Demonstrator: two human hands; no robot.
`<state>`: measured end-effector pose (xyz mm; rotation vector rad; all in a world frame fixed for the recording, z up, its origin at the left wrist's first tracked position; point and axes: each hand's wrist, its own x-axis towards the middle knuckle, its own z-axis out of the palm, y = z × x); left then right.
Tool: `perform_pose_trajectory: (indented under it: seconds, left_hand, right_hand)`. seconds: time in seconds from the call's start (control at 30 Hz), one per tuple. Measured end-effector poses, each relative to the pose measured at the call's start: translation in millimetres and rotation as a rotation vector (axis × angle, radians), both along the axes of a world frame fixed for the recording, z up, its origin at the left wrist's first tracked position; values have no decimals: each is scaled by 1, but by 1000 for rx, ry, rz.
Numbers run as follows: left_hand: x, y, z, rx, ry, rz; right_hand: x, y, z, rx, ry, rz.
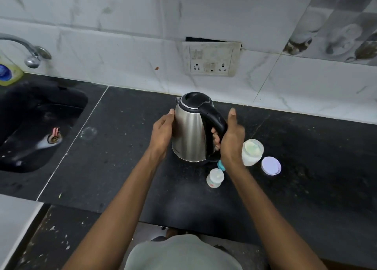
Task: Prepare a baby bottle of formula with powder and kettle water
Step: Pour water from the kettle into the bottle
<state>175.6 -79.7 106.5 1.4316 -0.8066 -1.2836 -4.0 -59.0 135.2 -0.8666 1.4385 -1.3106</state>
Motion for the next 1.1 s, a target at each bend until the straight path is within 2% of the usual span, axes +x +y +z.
perform_pose_trajectory:
  seconds: [0.2,0.37,0.53,0.87,1.1]
  left_hand:
    - [14,-20,-4,55,-82,-114]
    - [23,-38,-8,89,-135,-223]
    - [26,-45,-14,75,-190,-272]
    - [31,-44,-22,-81,-152,-389]
    - [32,-36,-31,-112,-116,-385]
  right_hand:
    - [48,6,-44,-77,122,-194]
    - [69,7,-72,-182,376,-187]
    - [91,12,-85,-225,483,-204]
    - [103,13,-115,-202,572,-220]
    - [105,27,-129,-114,551,-112]
